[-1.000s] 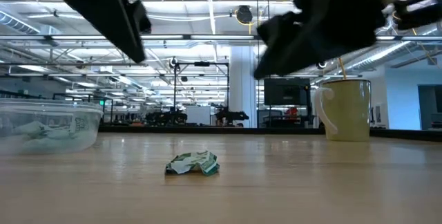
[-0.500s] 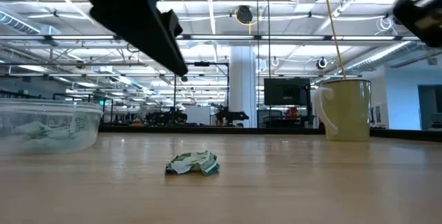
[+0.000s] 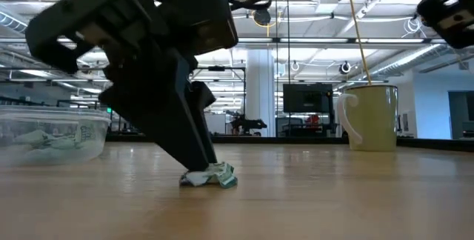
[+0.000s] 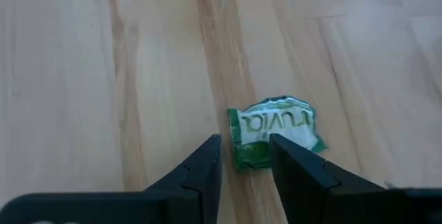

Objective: Pick and place Stevia / Truvia into bins
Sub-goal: Put the dark green truvia packet into the transparent bin

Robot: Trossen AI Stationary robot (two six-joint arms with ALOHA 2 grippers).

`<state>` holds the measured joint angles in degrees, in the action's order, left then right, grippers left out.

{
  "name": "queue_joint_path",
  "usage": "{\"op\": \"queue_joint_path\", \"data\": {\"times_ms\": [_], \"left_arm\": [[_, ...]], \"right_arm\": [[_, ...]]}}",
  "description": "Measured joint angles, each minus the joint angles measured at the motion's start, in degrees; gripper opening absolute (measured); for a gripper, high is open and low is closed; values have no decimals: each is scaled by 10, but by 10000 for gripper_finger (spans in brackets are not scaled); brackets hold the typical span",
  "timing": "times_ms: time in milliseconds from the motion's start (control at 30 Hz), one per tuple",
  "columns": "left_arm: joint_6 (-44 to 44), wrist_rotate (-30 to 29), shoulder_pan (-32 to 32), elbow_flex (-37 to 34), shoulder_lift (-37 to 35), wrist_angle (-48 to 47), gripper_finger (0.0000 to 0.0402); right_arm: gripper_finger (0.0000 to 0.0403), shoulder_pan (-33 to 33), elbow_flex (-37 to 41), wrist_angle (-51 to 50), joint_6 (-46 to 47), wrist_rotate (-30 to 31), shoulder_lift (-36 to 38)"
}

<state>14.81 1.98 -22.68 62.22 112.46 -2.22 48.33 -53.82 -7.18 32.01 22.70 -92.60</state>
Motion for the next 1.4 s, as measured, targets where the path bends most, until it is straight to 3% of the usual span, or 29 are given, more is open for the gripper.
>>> {"op": "queue_joint_path", "data": {"times_ms": [200, 400, 500, 600, 800, 967, 1100, 1233, 1400], "left_arm": [[-10, -8, -1, 2, 5, -7, 113], [-39, -5, 10, 1, -12, -36, 17], [-49, -24, 16, -2, -52, -92, 15], [-56, -80, 17, 0, -115, -184, 18], [75, -177, 5, 0, -256, -417, 12], [217, -185, -37, -2, -301, -556, 11], [277, -155, -66, -44, -300, -530, 10], [289, -126, -75, -104, -300, -426, 48], [281, -125, -74, -129, -300, -383, 97]], "right_arm": [[167, -13, 0, -12, -3, -2, 0], [167, -31, 0, -13, -18, 0, 0], [167, -47, 0, -13, -32, 0, 0], [167, -65, 0, -13, -53, 0, 0], [167, -96, 0, -13, -82, -2, 0], [167, -115, 0, -15, -106, -4, 0], [167, -124, 0, -17, -107, -4, 0], [167, -124, 0, -17, -109, -5, 0], [167, -124, 0, -14, -107, -46, 0]]}}
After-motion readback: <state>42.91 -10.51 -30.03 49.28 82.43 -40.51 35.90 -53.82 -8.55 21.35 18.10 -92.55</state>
